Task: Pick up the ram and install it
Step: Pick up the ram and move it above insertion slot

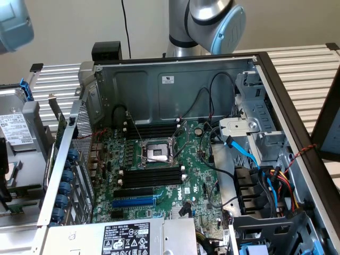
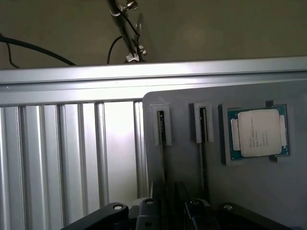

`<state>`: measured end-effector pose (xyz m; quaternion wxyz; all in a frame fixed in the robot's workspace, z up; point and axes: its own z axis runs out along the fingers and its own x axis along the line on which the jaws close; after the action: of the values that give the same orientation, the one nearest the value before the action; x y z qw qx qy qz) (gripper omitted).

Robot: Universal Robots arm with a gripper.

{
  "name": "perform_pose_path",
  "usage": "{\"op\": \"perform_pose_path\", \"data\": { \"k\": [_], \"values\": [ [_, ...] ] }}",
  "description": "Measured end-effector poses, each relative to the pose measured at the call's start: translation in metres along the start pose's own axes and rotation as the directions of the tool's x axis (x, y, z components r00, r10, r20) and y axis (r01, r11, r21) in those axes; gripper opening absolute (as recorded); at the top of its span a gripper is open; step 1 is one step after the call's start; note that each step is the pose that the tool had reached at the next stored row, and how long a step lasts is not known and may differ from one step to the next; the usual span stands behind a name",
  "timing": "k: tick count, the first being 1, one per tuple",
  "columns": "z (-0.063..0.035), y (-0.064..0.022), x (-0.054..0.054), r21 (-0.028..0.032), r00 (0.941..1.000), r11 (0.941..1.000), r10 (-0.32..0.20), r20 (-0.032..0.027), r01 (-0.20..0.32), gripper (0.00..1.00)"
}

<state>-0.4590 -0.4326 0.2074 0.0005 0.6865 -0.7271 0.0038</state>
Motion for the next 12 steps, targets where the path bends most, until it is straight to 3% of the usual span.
{"op": "perform_pose_path", "data": {
  "k": [12],
  "values": [
    [0.002, -0.0001, -0.0001, 0.0006, 1.0, 1.0, -0.005, 0.0001, 0.005, 0.26]
  ]
}}
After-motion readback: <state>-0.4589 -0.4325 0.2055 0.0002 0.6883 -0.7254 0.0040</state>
